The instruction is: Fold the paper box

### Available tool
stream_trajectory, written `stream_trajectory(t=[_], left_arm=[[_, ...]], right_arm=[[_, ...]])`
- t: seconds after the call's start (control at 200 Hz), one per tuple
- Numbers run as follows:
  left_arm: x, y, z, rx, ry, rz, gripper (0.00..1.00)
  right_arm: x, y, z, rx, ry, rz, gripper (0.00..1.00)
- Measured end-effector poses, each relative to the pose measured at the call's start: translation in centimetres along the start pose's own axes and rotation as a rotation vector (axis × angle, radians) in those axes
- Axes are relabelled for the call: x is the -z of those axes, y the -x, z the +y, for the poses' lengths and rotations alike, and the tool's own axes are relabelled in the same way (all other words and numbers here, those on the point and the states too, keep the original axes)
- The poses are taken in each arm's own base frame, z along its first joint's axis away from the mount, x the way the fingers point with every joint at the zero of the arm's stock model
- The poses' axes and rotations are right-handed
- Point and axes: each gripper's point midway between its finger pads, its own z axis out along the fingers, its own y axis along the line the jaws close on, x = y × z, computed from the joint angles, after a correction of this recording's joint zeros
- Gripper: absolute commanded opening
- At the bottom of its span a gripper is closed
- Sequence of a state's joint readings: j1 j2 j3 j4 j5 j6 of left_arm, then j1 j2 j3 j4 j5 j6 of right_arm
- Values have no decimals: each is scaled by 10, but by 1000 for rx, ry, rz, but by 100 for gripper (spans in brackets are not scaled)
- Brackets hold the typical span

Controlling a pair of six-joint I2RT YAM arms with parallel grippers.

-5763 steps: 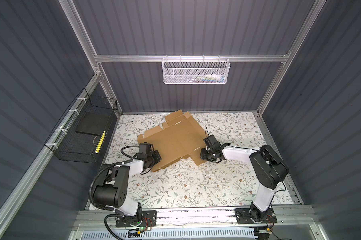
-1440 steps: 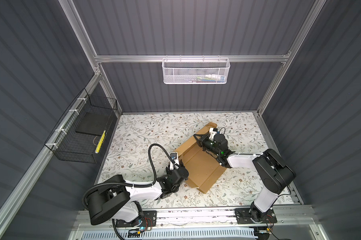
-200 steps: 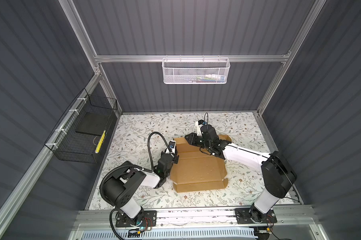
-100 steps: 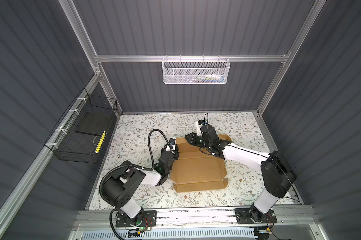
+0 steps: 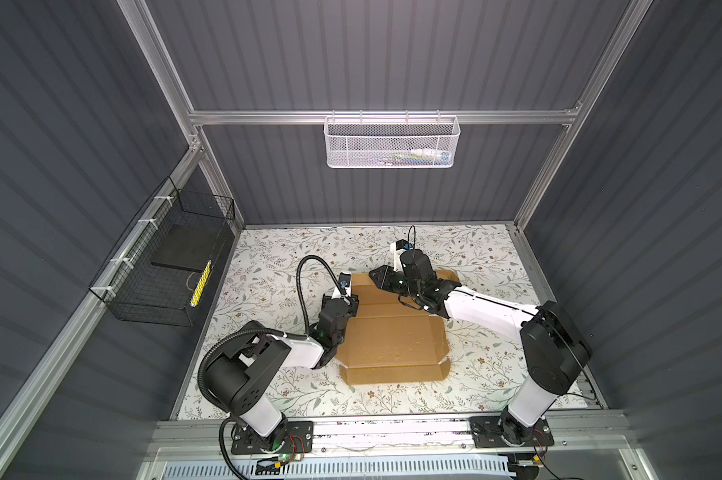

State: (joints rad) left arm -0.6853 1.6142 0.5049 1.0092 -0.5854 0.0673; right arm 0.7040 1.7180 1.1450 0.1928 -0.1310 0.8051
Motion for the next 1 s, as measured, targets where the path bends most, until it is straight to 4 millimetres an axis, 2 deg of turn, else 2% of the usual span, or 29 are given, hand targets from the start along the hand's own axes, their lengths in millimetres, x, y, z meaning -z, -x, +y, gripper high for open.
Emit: stream_trajectory(t=[0.14, 0.545, 0.62, 0.845, 1.001], left_arm=[[0, -1, 0, 9, -2, 3, 25], [6, -20, 2, 34, -3, 44, 33], [6, -21, 2, 37, -2, 47, 32], [3, -37, -1, 29, -3, 84, 16], [2, -38, -3, 30, -9, 83, 10]], right_arm=[[-1, 1, 0, 0, 0, 0, 26], [-2, 1, 0, -3, 0, -1, 26], [-2, 1, 0, -3, 0, -1, 25], [-2, 1, 0, -3, -1, -1, 26], [-2, 1, 0, -3, -1, 0, 25]])
